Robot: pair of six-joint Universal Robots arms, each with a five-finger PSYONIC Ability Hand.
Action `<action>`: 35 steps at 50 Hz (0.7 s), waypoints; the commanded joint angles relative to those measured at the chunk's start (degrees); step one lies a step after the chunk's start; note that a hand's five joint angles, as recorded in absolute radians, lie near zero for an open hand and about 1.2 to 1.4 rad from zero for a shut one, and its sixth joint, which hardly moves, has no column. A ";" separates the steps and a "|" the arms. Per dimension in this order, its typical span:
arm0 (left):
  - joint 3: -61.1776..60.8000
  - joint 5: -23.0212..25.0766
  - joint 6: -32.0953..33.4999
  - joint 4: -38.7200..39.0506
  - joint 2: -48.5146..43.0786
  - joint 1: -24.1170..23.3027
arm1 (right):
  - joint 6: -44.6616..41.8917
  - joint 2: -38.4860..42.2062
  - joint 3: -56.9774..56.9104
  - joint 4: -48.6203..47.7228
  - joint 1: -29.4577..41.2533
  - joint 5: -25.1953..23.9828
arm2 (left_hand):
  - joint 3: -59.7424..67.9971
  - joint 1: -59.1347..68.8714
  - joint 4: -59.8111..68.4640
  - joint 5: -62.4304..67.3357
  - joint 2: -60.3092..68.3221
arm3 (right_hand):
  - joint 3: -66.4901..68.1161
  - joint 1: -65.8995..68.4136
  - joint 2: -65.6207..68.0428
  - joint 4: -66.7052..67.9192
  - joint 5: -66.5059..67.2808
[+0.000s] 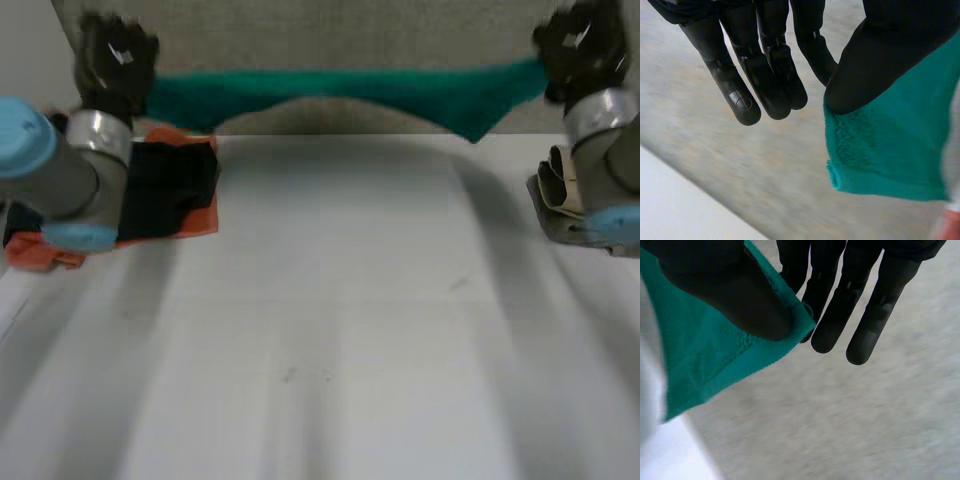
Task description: Fold the laundry.
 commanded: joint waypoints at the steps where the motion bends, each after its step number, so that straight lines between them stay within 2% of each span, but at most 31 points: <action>1: -16.25 2.68 0.59 -0.52 -0.68 -2.06 | -0.84 3.68 10.55 2.38 -0.07 -1.70 | 11.56 14.49 10.98 12.27 11.32 | 11.67 15.54 12.71 11.33 10.42; 7: -27.61 2.60 1.46 -4.29 2.65 -1.89 | -1.46 1.67 16.36 12.04 -0.77 -1.61 | 11.56 14.49 10.98 12.27 11.32 | 11.67 15.54 12.71 11.33 10.42; 11: -35.70 2.51 6.29 -15.61 13.10 -0.39 | -3.91 -4.03 20.67 24.86 -1.82 -1.52 | 11.56 14.49 10.98 12.27 11.32 | 11.67 15.54 12.71 11.33 10.42; 12: -38.67 2.42 8.74 -21.65 17.04 0.74 | -5.84 -7.70 22.59 31.24 -3.31 -1.61 | 11.56 14.49 10.98 12.27 11.32 | 11.67 15.54 12.71 11.33 10.42; 15: -42.90 2.33 12.35 -31.78 22.51 2.15 | -9.88 -12.73 26.20 40.85 -5.95 -1.96 | 11.56 14.49 10.98 12.27 11.32 | 11.67 15.54 12.71 11.33 10.42; 16: -45.35 2.33 14.89 -39.30 25.83 2.85 | -13.47 -15.45 29.09 46.37 -7.61 -2.05 | 11.56 14.49 10.98 12.27 11.32 | 11.67 15.54 12.71 11.33 10.42; 18: -47.57 2.33 17.28 -46.63 28.58 3.30 | -17.53 -17.75 31.74 50.97 -8.94 -2.14 | 11.56 14.49 10.98 12.27 11.32 | 11.67 15.54 12.71 11.33 10.42; 19: -49.32 2.42 18.86 -53.02 30.50 3.56 | -21.20 -19.41 33.93 53.60 -9.73 -2.05 | 11.56 14.49 10.98 12.27 11.32 | 11.67 15.54 12.71 11.33 10.42; 20: -49.86 2.59 19.48 -55.17 31.05 3.56 | -22.63 -19.95 34.73 53.89 -9.91 -2.14 | 11.56 14.49 10.98 12.27 11.32 | 11.67 15.54 12.71 11.33 10.42; 25: -49.08 2.42 20.54 -55.37 31.05 3.83 | -25.98 -20.48 37.03 51.88 -10.00 -2.23 | 11.56 14.49 10.98 12.27 11.32 | 11.67 15.54 12.71 11.33 10.42; 29: -44.16 2.24 20.19 -51.95 27.37 3.65 | -23.62 -20.40 35.36 47.66 -9.47 -2.31 | 11.56 14.49 10.98 12.27 11.32 | 11.67 15.54 12.71 11.33 10.42; 35: -32.39 1.98 17.73 -43.08 17.62 0.84 | -16.50 -14.96 29.39 37.29 -7.81 -2.14 | 11.56 14.49 10.98 12.27 11.32 | 11.67 15.54 12.71 11.33 10.42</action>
